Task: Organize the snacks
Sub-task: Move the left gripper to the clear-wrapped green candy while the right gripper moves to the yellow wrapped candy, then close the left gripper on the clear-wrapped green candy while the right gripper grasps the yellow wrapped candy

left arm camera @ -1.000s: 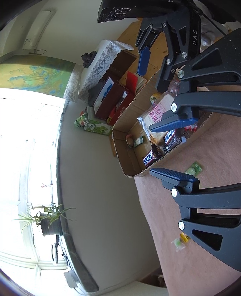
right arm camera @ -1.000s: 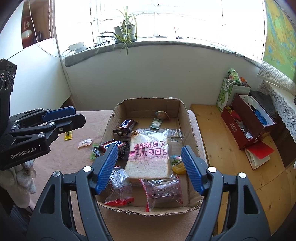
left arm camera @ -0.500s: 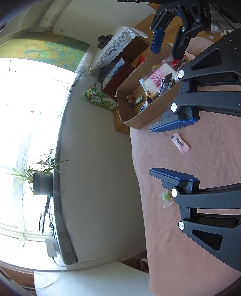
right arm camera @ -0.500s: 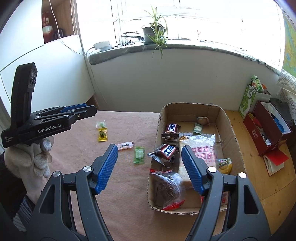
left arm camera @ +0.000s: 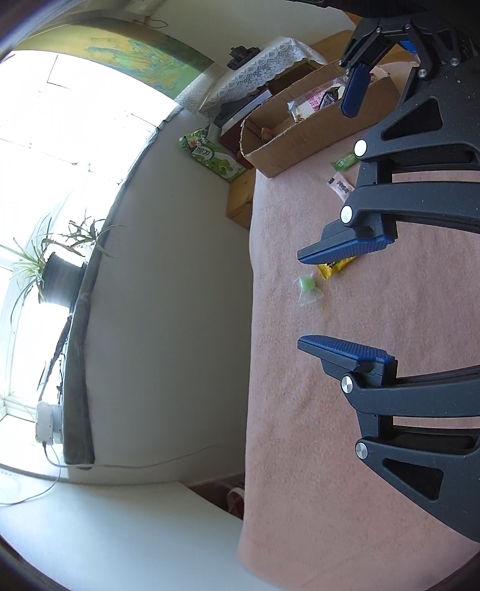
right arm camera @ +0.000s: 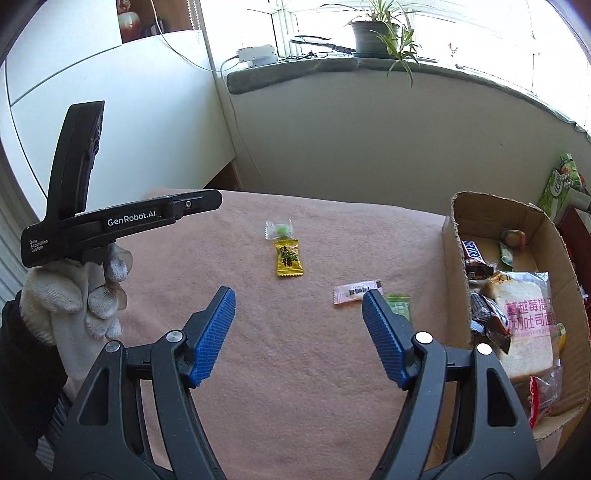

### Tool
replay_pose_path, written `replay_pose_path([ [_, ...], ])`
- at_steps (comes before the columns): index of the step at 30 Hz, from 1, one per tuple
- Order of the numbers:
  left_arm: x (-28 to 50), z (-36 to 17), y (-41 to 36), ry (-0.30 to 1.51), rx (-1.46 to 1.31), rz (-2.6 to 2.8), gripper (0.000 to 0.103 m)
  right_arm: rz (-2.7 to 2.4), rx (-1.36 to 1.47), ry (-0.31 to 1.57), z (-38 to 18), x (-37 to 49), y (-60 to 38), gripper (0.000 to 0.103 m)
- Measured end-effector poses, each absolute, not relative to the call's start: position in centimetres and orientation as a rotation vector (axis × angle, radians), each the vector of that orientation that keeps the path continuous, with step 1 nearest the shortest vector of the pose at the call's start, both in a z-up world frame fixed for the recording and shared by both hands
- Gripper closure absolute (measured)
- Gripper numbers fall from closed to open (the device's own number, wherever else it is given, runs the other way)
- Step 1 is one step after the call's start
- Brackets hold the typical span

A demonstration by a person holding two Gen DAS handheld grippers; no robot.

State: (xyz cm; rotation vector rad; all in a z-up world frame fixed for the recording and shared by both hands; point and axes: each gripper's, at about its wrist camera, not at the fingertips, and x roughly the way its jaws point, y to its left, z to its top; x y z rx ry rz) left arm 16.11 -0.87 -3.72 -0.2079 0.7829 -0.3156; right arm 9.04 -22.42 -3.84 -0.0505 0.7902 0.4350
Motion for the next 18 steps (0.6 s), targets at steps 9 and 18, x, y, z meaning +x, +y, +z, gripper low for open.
replay_pose_path([
  [9,19.0,-5.2,-2.0,0.833,-0.169,-0.345,0.065,0.484,-0.127,0.814,-7.3,13.6,-17.1,0.029],
  [18,21.1,-7.4,-4.5,0.889,-0.087,-0.386,0.066,0.488,-0.066,0.879,-10.3,18.2,-17.3,0.040],
])
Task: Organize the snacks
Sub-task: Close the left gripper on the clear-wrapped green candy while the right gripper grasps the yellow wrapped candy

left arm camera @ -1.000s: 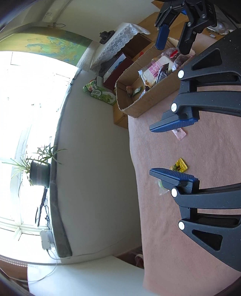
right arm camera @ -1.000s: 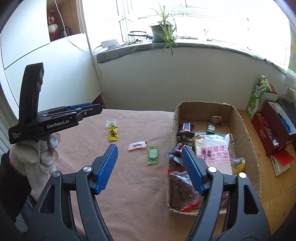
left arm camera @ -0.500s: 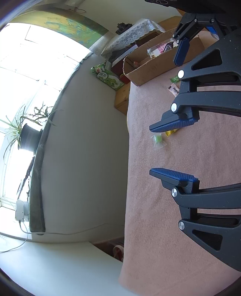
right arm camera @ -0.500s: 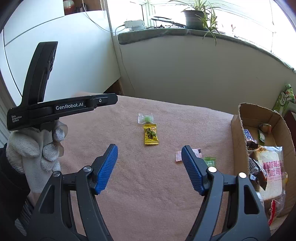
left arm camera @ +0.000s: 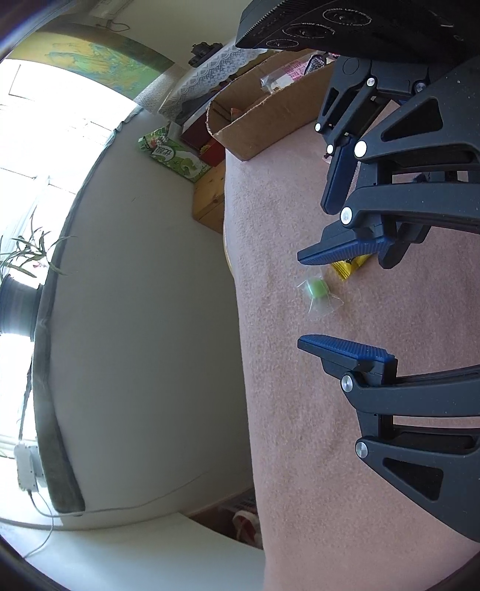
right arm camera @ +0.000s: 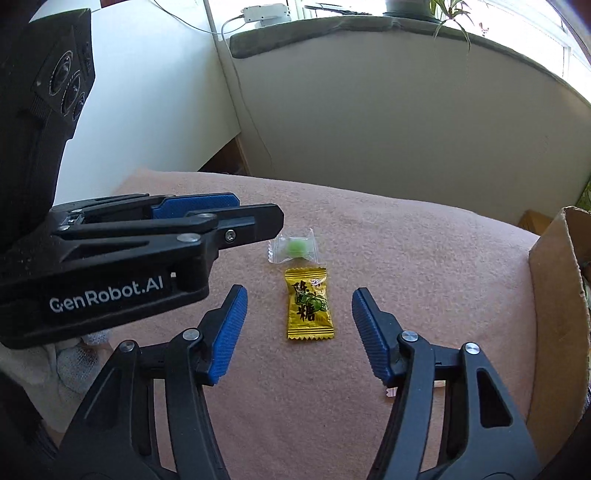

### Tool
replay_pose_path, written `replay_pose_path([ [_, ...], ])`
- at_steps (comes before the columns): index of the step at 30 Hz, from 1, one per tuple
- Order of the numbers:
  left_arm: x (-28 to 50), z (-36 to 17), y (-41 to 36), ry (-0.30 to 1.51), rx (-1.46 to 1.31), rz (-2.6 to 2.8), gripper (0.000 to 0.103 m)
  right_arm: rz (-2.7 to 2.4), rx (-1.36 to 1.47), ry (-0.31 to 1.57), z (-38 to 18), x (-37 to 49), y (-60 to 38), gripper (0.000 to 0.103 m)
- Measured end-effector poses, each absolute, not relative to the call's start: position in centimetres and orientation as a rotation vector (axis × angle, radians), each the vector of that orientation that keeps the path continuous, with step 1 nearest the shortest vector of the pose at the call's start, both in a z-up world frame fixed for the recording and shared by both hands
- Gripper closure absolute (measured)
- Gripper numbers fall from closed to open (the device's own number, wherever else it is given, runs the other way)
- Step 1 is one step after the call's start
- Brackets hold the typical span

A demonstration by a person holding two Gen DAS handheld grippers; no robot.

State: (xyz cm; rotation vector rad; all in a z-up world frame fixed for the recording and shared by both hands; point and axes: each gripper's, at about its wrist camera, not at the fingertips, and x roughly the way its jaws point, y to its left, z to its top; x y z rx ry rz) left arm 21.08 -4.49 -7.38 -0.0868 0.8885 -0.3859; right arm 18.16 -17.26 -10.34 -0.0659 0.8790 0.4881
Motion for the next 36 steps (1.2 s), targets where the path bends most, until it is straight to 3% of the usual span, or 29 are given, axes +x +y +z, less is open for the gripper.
replay_pose_path([
  [3,21.8,-8.3,-4.7,0.915,-0.080,-0.386,0.068,0.492,-0.062,0.890,-10.9,18.7,-17.2,0.043],
  [5,22.1,-8.7,-5.1,0.927,-0.070,-0.391,0.068,0.498,-0.077,0.895,-11.1,19.0,-16.9,0.053],
  [11,22.9,-9.7,-5.6,0.958,-0.058,-0.391,0.068,0.489,-0.095,0.910,-11.7,19.7,-16.2,0.054],
  [15,22.9,-9.9,-6.4,0.948,-0.025,-0.384,0.068,0.482,-0.103,0.910,-11.8,19.8,-16.0,0.062],
  [19,22.8,-9.9,-6.8,0.939,-0.002,-0.378,0.081,0.475,-0.101,0.908,-11.8,20.0,-16.1,0.077],
  [24,22.4,-10.0,-6.3,0.922,0.003,-0.368,0.086,0.472,-0.107,0.906,-11.7,19.9,-16.1,0.078],
  [36,21.6,-9.0,-4.2,0.894,-0.044,-0.312,0.086,0.463,-0.110,0.882,-11.0,18.8,-17.4,0.084],
])
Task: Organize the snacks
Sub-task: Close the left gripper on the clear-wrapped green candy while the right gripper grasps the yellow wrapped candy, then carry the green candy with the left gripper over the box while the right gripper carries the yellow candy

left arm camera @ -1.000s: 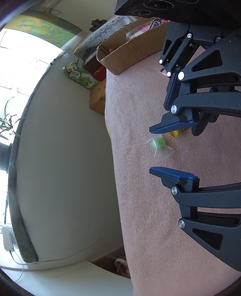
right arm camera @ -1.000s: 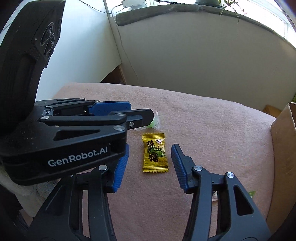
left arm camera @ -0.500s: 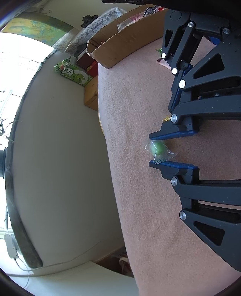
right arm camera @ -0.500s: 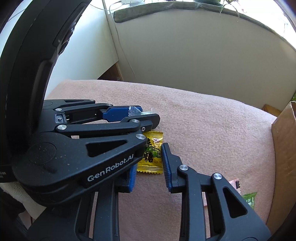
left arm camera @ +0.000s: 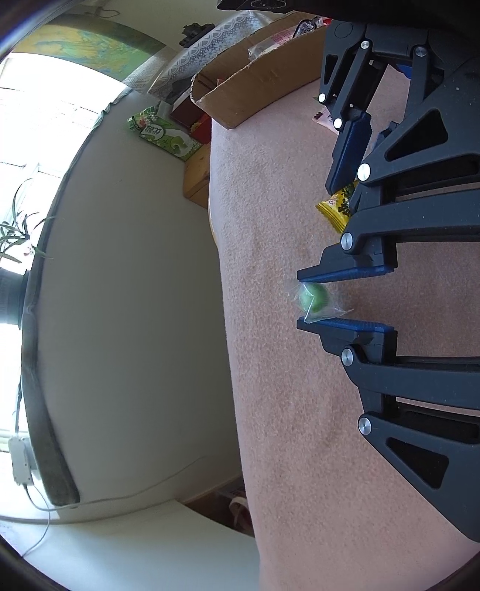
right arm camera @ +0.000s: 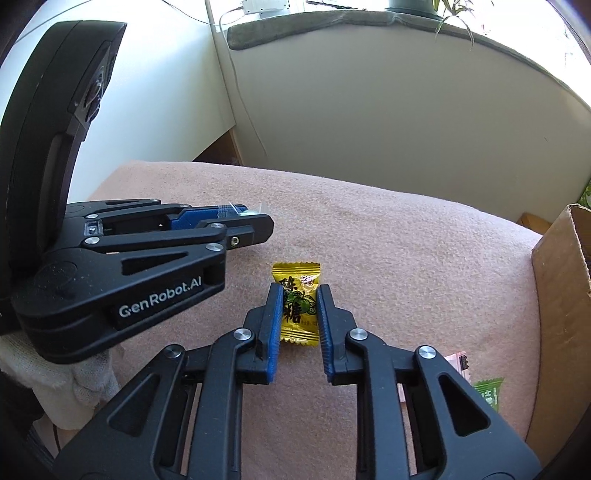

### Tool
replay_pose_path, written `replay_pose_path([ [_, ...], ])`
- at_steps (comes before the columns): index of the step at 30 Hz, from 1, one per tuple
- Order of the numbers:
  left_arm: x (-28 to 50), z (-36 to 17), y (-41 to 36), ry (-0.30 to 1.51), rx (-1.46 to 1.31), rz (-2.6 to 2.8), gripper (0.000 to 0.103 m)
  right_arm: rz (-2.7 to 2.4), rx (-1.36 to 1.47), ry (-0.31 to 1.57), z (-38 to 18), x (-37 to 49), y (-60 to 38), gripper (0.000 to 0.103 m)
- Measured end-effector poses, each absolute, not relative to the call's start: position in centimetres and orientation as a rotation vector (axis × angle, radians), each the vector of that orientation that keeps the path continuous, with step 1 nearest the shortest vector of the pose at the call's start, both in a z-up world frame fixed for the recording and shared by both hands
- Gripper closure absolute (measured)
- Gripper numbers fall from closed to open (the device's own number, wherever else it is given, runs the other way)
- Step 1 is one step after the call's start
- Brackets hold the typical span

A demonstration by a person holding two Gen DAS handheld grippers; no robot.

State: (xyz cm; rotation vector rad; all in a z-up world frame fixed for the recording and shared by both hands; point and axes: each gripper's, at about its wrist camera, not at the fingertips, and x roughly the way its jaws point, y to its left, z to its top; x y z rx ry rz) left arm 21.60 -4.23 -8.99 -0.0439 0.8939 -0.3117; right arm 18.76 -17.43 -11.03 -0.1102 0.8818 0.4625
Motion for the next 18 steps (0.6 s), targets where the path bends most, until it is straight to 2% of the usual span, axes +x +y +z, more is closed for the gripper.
replay_pose_path([
  [9,20.0,-6.9,-3.7,0.847,-0.061,-0.300,0.086,0.453,-0.073,0.790,-8.2,16.7,-19.6,0.085],
  [18,18.2,-3.9,-6.7,0.767,-0.045,-0.336,0.086,0.446,-0.021,0.680,-4.2,14.2,-22.9,0.085],
])
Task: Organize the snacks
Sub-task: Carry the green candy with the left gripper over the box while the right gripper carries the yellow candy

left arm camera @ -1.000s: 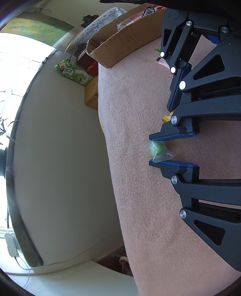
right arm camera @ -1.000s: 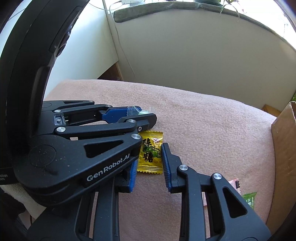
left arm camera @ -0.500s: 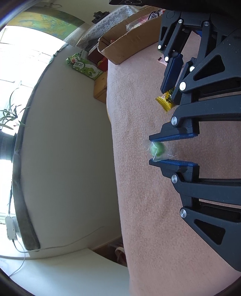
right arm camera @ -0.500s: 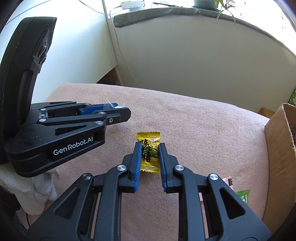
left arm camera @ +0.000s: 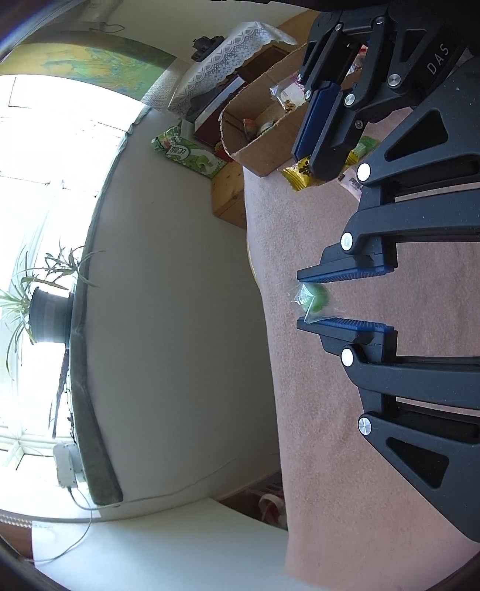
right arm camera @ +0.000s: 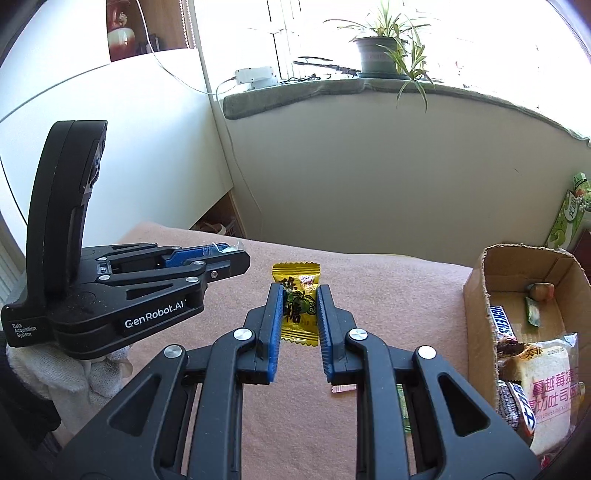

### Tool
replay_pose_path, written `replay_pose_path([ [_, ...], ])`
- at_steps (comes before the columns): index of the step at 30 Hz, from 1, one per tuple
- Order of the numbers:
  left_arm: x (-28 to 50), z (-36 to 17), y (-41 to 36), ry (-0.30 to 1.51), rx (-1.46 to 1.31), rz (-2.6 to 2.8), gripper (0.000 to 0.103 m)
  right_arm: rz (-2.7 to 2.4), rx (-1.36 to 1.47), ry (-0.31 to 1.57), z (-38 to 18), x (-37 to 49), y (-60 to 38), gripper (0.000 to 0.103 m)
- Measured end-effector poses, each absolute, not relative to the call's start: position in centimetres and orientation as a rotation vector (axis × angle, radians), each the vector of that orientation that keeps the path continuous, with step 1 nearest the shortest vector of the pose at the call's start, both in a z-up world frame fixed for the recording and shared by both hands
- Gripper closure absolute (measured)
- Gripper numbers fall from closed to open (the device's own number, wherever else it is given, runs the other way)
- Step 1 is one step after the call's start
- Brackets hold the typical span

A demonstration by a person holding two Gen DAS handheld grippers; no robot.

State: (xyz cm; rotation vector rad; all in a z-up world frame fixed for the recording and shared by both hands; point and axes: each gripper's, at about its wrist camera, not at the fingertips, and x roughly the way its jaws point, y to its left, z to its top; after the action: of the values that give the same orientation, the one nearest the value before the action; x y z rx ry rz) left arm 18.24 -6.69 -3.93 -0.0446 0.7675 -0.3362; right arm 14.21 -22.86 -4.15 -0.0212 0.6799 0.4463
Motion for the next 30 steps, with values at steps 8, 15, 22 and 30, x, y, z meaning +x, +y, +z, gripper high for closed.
replay_pose_path([
  [8,16.6,-1.5,-11.0,0.717,-0.030,-0.408,0.086,0.391,-0.008,0.613,-1.9,12.2,-25.6,0.084],
  [15,15.9,-0.4,-14.8,0.693,-0.027,-0.479,0.086,0.325,0.017,0.541,0.5,11.1,-29.2,0.085],
  [22,16.2,-0.3,-17.8,0.691,-0.048,-0.534,0.086,0.224,0.074,0.543,0.4,11.4,-34.7,0.085],
  [30,16.6,-0.8,-21.3,0.708,-0.045,-0.586,0.086,0.110,0.126,0.541,0.1,11.3,-40.6,0.085],
])
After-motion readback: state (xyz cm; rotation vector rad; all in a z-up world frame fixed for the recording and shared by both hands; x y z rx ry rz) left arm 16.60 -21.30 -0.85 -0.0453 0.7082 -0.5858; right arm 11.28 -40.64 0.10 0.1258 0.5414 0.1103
